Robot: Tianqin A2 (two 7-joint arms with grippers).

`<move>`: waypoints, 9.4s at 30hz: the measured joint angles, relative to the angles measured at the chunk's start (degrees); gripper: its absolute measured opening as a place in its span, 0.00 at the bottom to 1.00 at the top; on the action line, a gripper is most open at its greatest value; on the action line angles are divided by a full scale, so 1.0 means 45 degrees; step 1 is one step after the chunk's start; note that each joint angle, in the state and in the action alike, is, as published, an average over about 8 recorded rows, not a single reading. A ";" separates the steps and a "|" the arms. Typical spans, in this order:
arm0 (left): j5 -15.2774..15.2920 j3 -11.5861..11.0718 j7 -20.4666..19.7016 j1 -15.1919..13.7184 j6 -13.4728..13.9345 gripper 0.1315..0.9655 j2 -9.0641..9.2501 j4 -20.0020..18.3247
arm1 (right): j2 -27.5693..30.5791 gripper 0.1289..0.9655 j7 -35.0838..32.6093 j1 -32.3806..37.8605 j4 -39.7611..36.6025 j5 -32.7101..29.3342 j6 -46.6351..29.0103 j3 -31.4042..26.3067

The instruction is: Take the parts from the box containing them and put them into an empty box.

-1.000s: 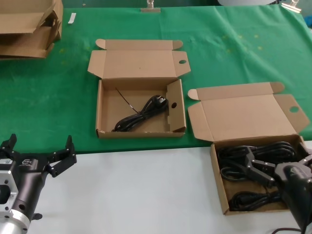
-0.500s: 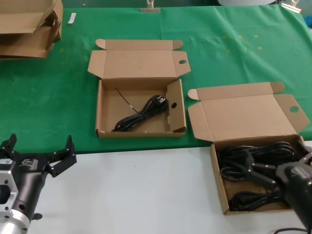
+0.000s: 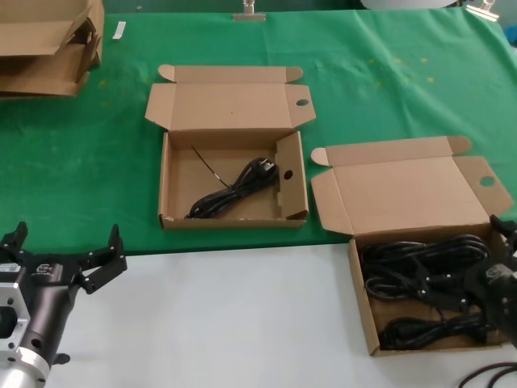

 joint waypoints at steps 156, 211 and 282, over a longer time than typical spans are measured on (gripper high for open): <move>0.0002 0.0000 -0.0003 0.0000 0.0000 1.00 0.0000 0.0000 | -0.4539 0.09 -1.1778 0.8970 -0.7908 -0.0089 -0.6564 -0.3150; 0.0002 0.0000 -0.0003 0.0000 0.0000 1.00 0.0000 0.0000 | -0.3340 0.66 -1.0324 0.8731 -0.7793 0.1196 -0.6870 -0.1070; -0.0002 0.0000 0.0000 0.0000 0.0000 1.00 0.0000 0.0000 | -0.2904 1.00 -0.0544 0.0149 -0.0050 0.1327 0.0927 0.0212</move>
